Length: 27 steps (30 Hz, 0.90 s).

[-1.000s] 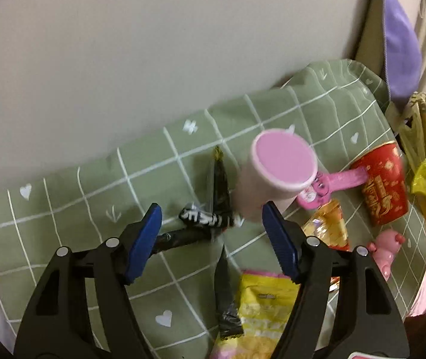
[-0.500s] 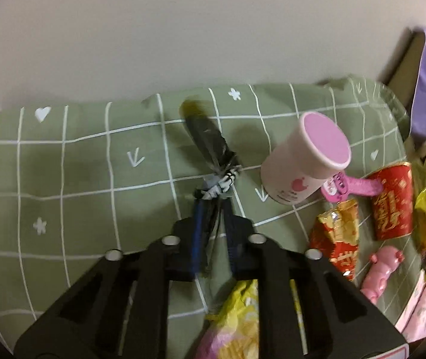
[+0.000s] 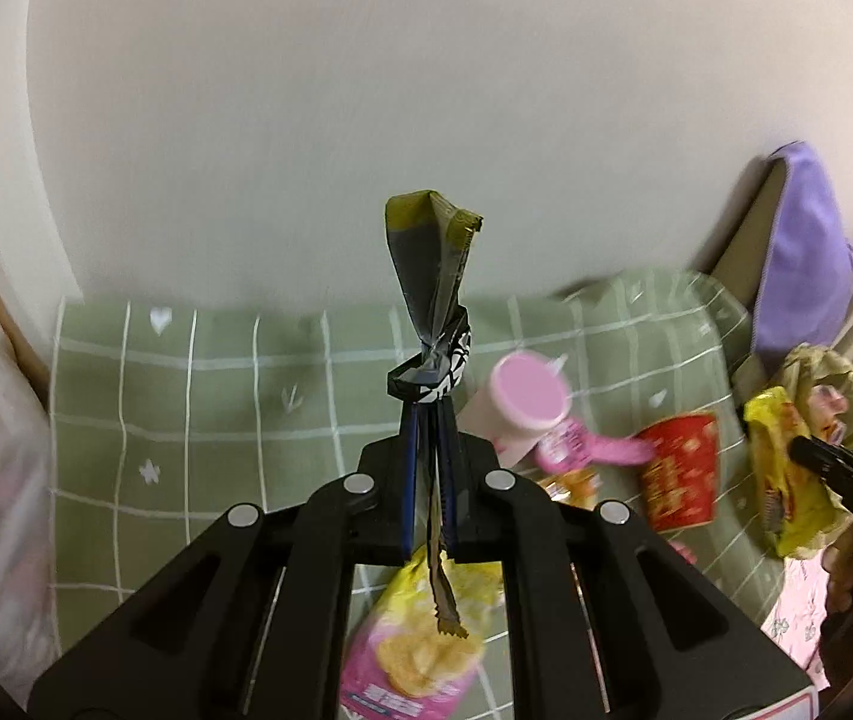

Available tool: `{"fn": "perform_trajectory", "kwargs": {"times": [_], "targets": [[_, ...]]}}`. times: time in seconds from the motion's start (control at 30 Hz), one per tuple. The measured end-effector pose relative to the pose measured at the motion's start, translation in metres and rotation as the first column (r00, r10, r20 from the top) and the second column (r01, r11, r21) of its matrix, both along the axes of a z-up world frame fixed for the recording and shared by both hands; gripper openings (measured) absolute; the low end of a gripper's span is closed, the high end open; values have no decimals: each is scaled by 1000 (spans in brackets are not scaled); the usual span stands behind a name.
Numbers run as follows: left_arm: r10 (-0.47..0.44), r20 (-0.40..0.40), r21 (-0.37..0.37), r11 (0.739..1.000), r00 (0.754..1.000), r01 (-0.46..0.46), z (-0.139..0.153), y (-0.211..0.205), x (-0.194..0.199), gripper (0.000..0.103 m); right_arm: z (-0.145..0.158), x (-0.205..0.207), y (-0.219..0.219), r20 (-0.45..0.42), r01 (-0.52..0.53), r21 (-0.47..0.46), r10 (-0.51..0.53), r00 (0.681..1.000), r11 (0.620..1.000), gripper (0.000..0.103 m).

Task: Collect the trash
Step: 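Carry both wrappers over the yellow trash bag and open both tools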

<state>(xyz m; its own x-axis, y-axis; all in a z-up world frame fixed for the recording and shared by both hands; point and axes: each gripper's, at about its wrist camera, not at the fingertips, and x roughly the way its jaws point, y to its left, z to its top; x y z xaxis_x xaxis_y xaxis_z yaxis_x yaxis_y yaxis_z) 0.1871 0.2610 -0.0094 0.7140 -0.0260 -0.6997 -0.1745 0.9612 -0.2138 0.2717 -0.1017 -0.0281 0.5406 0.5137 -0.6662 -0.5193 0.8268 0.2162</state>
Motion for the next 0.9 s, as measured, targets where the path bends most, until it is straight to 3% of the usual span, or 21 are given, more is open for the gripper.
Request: {"fn": "perform_trajectory", "kwargs": {"times": [0.27, 0.43, 0.63, 0.9], "targets": [[-104, 99, 19, 995, 990, 103, 55, -35, 17, 6, 40, -3, -13, 122, 48, 0, -47, 991, 999, 15], [-217, 148, 42, 976, 965, 214, 76, -78, 33, 6, 65, -7, -34, 191, 108, -12, -104, 976, 994, 15], [-345, 184, 55, 939, 920, 341, 94, -129, 49, 6, 84, -13, -69, 232, 214, -12, -206, 951, 977, 15], [-491, 180, 61, 870, 852, 489, 104, -188, 60, 6, 97, -29, -112, 268, 318, 3, -307, 913, 948, 15]]}}
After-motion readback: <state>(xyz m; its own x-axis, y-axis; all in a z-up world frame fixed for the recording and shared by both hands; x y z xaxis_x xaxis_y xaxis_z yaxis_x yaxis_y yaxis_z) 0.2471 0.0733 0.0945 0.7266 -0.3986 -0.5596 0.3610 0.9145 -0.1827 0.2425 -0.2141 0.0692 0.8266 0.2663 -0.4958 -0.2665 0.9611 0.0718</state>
